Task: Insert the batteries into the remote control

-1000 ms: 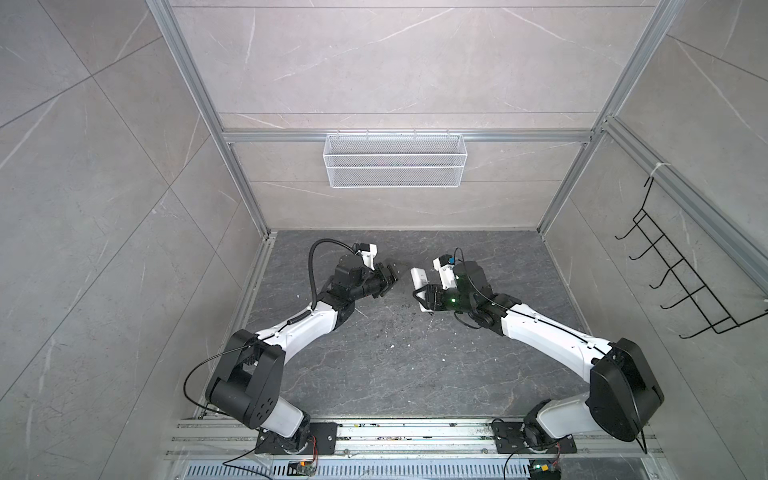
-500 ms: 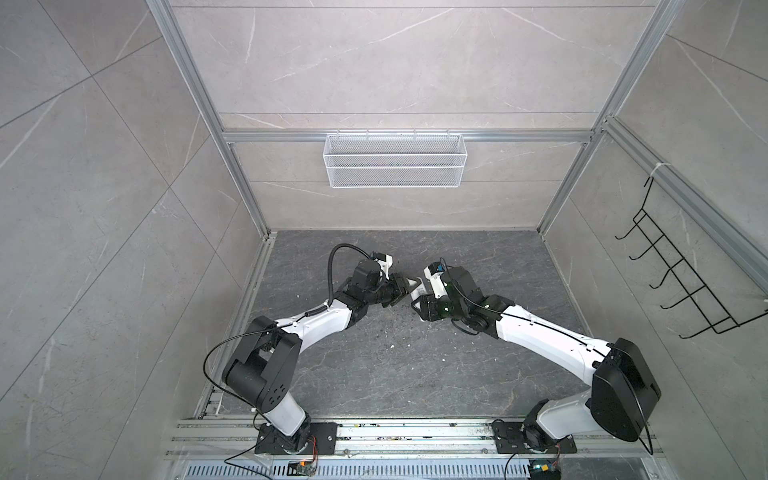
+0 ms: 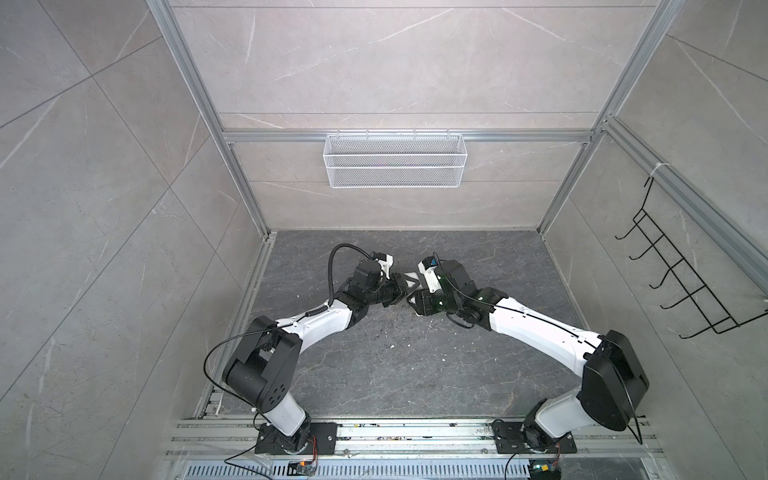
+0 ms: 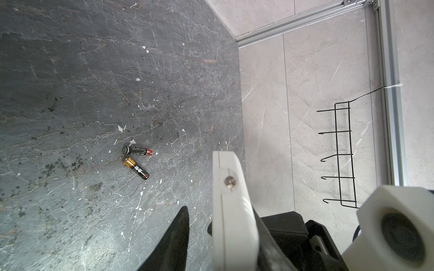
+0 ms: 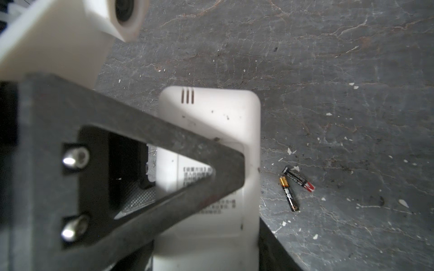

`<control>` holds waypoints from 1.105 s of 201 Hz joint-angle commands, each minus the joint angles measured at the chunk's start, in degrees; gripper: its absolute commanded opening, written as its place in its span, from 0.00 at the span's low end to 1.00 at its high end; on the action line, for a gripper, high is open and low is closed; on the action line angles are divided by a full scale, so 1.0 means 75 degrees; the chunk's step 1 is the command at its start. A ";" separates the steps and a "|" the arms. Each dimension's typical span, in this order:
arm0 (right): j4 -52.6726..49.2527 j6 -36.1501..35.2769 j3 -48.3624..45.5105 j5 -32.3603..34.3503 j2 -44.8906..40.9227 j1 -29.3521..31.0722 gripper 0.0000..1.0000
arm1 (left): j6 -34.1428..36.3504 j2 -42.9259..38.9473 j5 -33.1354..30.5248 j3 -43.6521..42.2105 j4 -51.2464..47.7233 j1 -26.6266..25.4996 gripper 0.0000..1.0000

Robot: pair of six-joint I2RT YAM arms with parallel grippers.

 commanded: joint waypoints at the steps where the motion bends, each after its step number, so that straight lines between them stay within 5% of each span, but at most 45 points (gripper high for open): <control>1: -0.0098 -0.0171 0.0346 0.0065 0.0166 0.0053 0.54 | -0.0007 -0.0012 0.0100 0.0117 0.0457 -0.0036 0.33; 35: -0.0050 -0.0010 0.0518 -0.0136 0.0355 0.0067 0.58 | -0.0035 0.0022 0.0427 -0.0126 0.0740 0.0135 0.19; 73: 0.0551 0.0479 0.0415 -0.0729 0.0529 0.0073 0.99 | -0.0423 -0.0069 0.1094 -0.1108 0.1982 0.1426 0.08; 112: 0.1076 0.1412 0.0271 -0.0541 0.0609 0.0076 0.99 | -0.0707 0.0076 0.0711 -0.2195 0.3290 0.2589 0.00; 133: 0.1313 0.2480 0.0121 0.0247 0.0865 0.0075 0.99 | -0.1005 0.0564 0.0149 -0.2928 0.4885 0.2679 0.00; 158: 0.0266 0.3009 0.0923 -0.0079 0.1679 -0.0065 0.98 | -0.1666 0.1590 0.0196 -0.3264 0.7158 0.2789 0.00; 193: 0.5093 0.5930 -0.1217 -0.0801 0.2027 0.0011 0.83 | -0.1470 0.2325 0.0373 -0.3333 0.8309 0.2858 0.00; 222: 0.6108 0.6582 -0.1212 -0.0617 0.2757 0.0402 0.78 | -0.0902 0.2460 0.0288 -0.3570 0.8317 0.2880 0.00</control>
